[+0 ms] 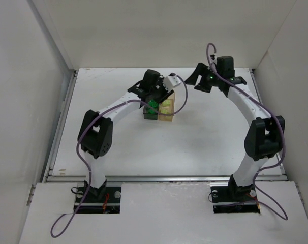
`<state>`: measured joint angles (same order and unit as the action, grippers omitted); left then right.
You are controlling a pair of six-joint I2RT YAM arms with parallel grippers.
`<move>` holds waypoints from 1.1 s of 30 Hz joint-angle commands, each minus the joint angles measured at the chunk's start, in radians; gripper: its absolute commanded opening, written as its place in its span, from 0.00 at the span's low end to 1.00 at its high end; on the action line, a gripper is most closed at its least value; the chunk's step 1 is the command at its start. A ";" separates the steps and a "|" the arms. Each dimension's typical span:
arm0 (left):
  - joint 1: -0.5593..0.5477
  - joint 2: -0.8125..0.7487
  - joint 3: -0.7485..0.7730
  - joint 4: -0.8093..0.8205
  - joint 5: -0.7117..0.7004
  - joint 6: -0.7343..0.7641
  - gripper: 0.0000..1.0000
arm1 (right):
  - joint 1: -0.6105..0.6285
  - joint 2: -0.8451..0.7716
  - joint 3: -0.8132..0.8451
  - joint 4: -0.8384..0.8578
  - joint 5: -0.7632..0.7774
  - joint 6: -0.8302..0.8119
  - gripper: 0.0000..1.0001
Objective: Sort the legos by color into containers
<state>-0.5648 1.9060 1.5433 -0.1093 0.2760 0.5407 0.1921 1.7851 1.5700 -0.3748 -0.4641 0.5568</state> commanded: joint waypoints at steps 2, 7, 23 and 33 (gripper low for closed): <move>-0.026 0.093 0.136 -0.024 0.017 -0.083 0.00 | -0.043 -0.050 -0.071 -0.038 0.086 -0.061 0.81; -0.035 0.111 0.112 0.000 -0.010 -0.093 0.14 | -0.062 -0.073 -0.071 -0.070 0.110 -0.086 0.81; 0.032 -0.051 0.064 0.000 -0.136 -0.200 1.00 | -0.127 -0.115 -0.053 -0.079 0.186 -0.127 0.91; 0.550 -0.203 -0.011 -0.070 -0.534 -0.482 1.00 | -0.200 -0.245 -0.053 -0.056 0.493 -0.138 1.00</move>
<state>-0.1555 1.7451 1.5810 -0.1371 -0.0937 0.1730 -0.0074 1.6096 1.4895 -0.4637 -0.1131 0.4362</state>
